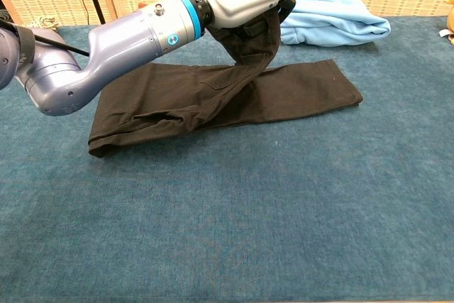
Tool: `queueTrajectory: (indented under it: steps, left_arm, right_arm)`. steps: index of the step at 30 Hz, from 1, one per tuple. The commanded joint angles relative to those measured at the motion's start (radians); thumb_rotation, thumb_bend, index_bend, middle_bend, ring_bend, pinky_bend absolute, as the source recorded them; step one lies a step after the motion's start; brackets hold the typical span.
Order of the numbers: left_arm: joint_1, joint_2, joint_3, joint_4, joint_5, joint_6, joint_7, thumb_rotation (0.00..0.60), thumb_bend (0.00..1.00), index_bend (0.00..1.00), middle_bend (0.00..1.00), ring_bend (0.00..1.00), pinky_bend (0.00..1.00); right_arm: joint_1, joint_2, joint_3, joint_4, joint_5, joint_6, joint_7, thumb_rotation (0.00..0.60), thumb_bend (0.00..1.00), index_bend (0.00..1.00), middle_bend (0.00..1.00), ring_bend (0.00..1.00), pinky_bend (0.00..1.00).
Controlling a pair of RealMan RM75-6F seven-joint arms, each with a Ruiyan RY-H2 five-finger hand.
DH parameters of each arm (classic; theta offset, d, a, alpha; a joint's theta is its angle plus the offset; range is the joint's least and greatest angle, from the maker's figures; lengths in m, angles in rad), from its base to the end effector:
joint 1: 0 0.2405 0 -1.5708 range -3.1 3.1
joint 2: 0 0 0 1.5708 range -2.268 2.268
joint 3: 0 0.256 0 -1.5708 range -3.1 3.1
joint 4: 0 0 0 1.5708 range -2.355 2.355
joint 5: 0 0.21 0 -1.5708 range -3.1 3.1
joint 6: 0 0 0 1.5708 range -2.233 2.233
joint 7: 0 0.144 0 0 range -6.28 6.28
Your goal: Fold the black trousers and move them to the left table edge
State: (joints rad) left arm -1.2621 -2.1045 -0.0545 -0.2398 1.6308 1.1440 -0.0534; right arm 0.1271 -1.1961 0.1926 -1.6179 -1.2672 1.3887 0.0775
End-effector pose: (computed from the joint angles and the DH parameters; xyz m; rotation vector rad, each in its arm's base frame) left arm 0.0032 0.4329 -0.0775 -2.0342 0.1847 -1.1654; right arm -0.3179 -0.2202 0.1525 1.1215 -1.0840 0.9974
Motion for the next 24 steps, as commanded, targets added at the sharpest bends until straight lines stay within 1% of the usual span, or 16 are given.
queueTrajectory:
  steps: [1, 2, 3, 4, 10, 16, 22, 24]
  left_arm:
    - [0.0, -0.014, -0.018, 0.003, -0.025, -0.022, 0.001, 0.6, 0.33, 0.21, 0.1, 0.12, 0.35]
    - [-0.002, -0.02, -0.033, -0.004, -0.042, -0.03, -0.006, 0.6, 0.29, 0.12, 0.04, 0.06, 0.3]
    - [-0.005, -0.023, -0.041, -0.011, -0.05, -0.032, -0.012, 0.6, 0.24, 0.03, 0.0, 0.01, 0.25]
    - [-0.008, -0.024, -0.046, -0.016, -0.055, -0.029, -0.015, 0.6, 0.22, 0.0, 0.0, 0.0, 0.22]
    - [-0.02, -0.017, -0.055, -0.047, -0.059, 0.029, -0.046, 0.6, 0.2, 0.0, 0.0, 0.0, 0.22]
    - [0.006, 0.017, -0.05, -0.083, -0.055, 0.091, -0.077, 0.6, 0.19, 0.0, 0.0, 0.0, 0.22]
    - [0.074, 0.09, -0.013, -0.139, -0.035, 0.128, -0.107, 0.6, 0.15, 0.0, 0.0, 0.0, 0.22]
    - [0.144, 0.153, 0.026, -0.185, -0.015, 0.17, -0.158, 0.6, 0.15, 0.0, 0.0, 0.0, 0.22]
  right_arm:
    - [0.001, 0.0, 0.0, 0.002, 0.001, -0.001, 0.001, 0.6, 0.0, 0.06, 0.0, 0.0, 0.02]
    - [0.001, 0.0, 0.0, 0.003, 0.002, -0.002, 0.001, 0.6, 0.0, 0.06, 0.0, 0.0, 0.02]
    - [0.001, 0.0, 0.0, 0.003, 0.003, -0.003, 0.001, 0.6, 0.0, 0.06, 0.0, 0.0, 0.02]
    - [0.002, -0.001, 0.0, 0.004, 0.003, -0.004, 0.001, 0.6, 0.0, 0.06, 0.0, 0.0, 0.02]
    - [0.004, -0.004, -0.001, 0.006, 0.004, -0.007, -0.005, 0.6, 0.0, 0.06, 0.0, 0.0, 0.02]
    - [0.004, -0.007, -0.003, 0.006, 0.004, -0.009, -0.01, 0.6, 0.0, 0.06, 0.0, 0.0, 0.02]
    - [0.004, -0.008, -0.006, 0.003, 0.001, -0.007, -0.014, 0.6, 0.0, 0.06, 0.0, 0.0, 0.02]
    - [0.005, -0.01, -0.008, -0.001, -0.001, -0.007, -0.019, 0.6, 0.0, 0.06, 0.0, 0.0, 0.02]
